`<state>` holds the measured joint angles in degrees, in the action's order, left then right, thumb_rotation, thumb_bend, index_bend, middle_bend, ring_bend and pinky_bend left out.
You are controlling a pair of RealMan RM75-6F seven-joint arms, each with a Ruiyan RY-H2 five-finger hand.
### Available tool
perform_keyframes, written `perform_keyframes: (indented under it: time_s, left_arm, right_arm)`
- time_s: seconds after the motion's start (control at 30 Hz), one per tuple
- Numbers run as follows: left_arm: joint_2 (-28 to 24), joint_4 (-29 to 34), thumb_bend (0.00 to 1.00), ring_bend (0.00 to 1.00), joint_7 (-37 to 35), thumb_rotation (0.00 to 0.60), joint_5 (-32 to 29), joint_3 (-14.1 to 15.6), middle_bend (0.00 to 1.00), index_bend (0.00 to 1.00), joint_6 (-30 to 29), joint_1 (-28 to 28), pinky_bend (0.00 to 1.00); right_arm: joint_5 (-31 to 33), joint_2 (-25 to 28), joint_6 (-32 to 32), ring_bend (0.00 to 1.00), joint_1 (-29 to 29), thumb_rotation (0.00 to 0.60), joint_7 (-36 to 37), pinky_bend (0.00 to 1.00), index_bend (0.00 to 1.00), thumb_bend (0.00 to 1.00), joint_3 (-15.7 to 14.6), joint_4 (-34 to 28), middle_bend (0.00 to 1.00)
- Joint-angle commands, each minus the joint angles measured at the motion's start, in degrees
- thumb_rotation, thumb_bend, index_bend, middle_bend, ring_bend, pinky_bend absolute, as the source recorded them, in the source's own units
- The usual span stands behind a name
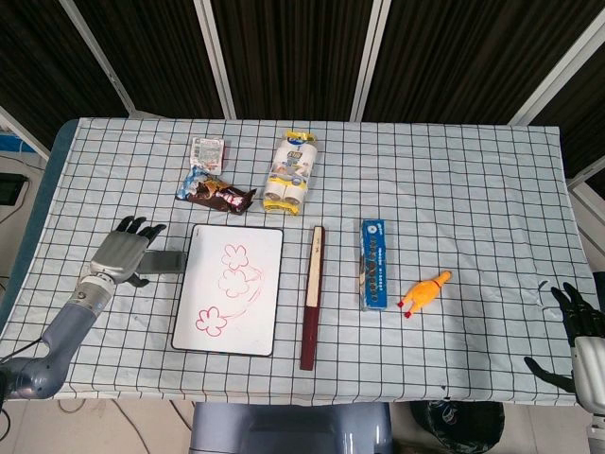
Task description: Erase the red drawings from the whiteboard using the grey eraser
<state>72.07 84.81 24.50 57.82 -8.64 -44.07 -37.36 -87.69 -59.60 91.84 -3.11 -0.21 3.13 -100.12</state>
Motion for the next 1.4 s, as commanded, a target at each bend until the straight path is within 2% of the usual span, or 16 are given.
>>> perform_keyframes:
  time_s: [0.03,0.47,1.4]
  left_arm:
    - [1.7,-1.9,0.12,0.0,-0.3,0.6,0.2,0.5,0.22,0.15,0.2,-0.6,0.0]
    - [4.9,-6.1,0.13,0.0,-2.0,0.6,2.3,1.9,0.31,0.27,-0.8,-1.4,0.0]
    - [7.2,-11.0,0.18,0.0,-3.9,0.6,3.6,3.7,0.38,0.34,0.0,-2.5,0.0]
  right_arm:
    - [0.2,0.0,0.0,0.14,0.0,0.6,0.1,0.19,0.01,0.17,0.1,0.0,0.06]
    - [0.8,0.3,-0.3,0.14,0.0,0.6,0.7,0.19,0.01,0.17,0.3,-0.1,0.06]
    - [1.5,0.3,-0.8,0.14,0.1,0.6,0.8,0.19,0.01,0.17,0.3,-0.2,0.06]
